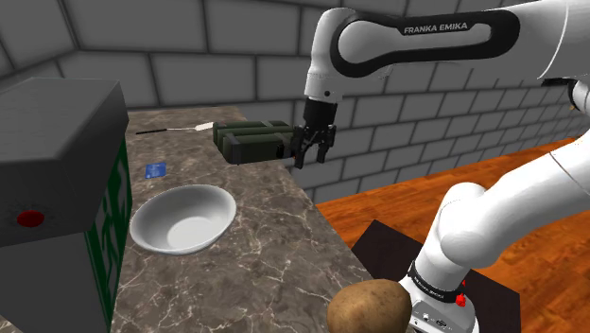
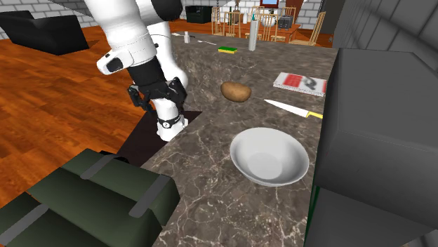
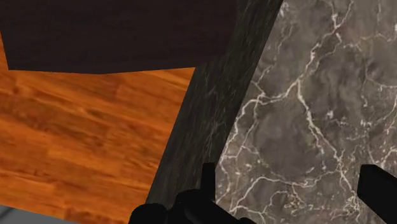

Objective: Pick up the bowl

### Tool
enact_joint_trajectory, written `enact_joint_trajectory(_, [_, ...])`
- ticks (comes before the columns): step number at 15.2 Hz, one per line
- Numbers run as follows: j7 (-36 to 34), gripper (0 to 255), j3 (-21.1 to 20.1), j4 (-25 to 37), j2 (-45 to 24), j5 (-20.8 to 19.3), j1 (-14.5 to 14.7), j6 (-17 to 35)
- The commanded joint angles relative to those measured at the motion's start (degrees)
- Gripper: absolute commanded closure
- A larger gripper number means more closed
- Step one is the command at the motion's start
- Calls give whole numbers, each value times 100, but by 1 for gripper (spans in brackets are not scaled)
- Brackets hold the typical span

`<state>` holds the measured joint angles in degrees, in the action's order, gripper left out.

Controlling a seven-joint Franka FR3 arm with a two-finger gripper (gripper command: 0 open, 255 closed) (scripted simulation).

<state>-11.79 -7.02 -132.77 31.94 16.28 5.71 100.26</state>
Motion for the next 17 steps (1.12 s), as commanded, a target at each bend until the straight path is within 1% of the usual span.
enact_joint_trajectory(1, [-38,0,-97,71,-282,261,114,299])
enact_joint_trajectory(6, [-16,0,-275,394,-998,828,361,905])
enact_joint_trajectory(12, [65,0,-484,990,-1904,1449,634,1511])
enact_joint_trajectory(16, [128,0,-620,1489,-2502,1802,792,1823])
enact_joint_trajectory(17, [164,0,-625,1433,-2519,1820,797,1888])
